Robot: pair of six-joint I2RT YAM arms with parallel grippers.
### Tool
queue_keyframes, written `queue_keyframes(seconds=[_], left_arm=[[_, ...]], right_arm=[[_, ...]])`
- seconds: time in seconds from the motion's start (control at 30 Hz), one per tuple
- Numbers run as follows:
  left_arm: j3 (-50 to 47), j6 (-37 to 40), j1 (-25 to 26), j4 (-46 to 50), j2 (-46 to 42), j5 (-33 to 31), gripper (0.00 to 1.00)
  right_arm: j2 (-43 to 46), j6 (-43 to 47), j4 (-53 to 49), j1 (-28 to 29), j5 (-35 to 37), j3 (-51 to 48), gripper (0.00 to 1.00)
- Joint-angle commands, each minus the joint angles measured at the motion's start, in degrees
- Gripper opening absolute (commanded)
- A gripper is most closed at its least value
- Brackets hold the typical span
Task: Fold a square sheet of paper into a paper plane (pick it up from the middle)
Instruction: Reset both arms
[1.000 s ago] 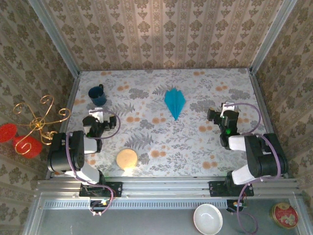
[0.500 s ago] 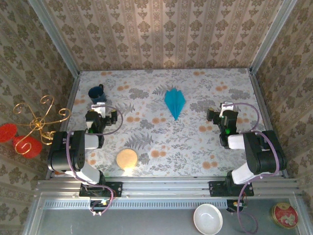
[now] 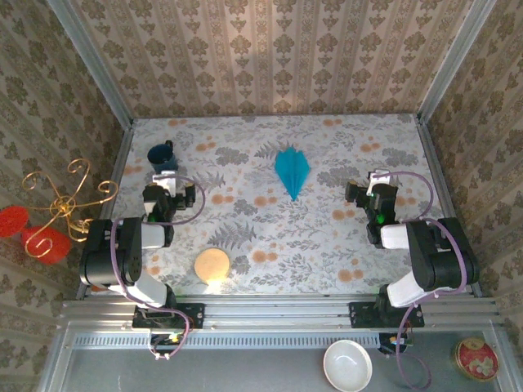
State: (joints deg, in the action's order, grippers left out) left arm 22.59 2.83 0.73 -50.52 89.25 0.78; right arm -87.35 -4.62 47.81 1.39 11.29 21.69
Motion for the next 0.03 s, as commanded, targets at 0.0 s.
queue_keyframes(seconds=[0.0], left_arm=[[0.88,0.86,0.23,0.56,-0.43,-0.42,1.00]], right_arm=[[-0.12,0.93,2.29,0.28,-0.48,0.84,1.00]])
